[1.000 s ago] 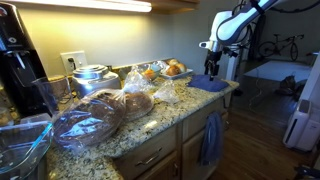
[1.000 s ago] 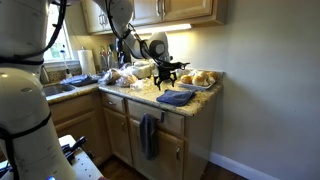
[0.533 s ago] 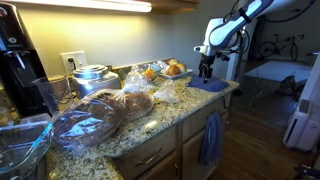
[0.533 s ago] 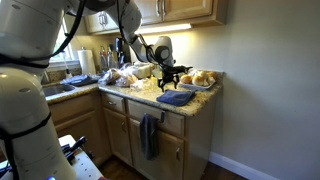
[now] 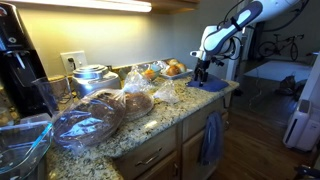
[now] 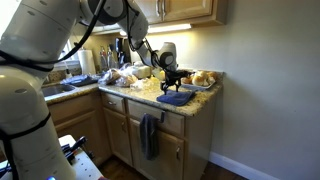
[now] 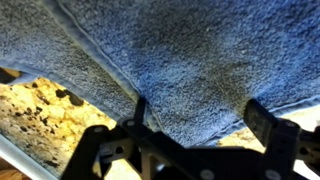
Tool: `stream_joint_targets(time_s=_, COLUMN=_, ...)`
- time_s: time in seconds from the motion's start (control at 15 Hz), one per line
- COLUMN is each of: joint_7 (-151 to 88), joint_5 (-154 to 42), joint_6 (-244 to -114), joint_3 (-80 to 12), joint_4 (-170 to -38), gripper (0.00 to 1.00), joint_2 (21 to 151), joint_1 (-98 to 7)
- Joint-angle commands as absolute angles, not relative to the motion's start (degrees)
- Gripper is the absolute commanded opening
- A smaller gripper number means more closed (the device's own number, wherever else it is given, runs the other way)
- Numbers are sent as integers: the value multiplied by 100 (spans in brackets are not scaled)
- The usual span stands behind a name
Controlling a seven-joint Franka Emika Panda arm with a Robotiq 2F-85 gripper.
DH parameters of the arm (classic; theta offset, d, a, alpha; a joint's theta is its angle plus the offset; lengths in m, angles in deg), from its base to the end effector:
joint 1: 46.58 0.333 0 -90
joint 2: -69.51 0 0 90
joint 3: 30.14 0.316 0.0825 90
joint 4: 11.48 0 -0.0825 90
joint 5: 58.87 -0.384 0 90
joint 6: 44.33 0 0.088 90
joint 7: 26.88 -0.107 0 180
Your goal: Pick up one blue cloth from the counter and hang it on the drawer
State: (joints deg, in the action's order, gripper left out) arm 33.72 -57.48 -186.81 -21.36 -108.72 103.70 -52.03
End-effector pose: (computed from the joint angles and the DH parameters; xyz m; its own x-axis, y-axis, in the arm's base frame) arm 0.6950 0.0276 0.2717 0.4393 0.8847 0.1559 0.8770 -0.4600 0.1391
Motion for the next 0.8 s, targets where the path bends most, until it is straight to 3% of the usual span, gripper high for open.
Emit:
stream_joint_targets(time_s=0.0, joint_7=3676, joint_5=-5857, joint_6=-18805, joint_3=-2008, joint_4=-10766, gripper=67, joint_2=10437, joint_1=-5346)
stream_joint_targets(time_s=0.6, joint_7=3092, joint_5=-5378, joint_6=-18802, joint_3=-2337, joint_4=-11135, gripper=9, joint_2=9962, joint_1=-4994)
stream_joint_targets(time_s=0.73, joint_7=2579, joint_5=-5201, joint_6=-18899, joint_3=-2492, joint_4=-11303, gripper=8, joint_2=9757, joint_1=-4836)
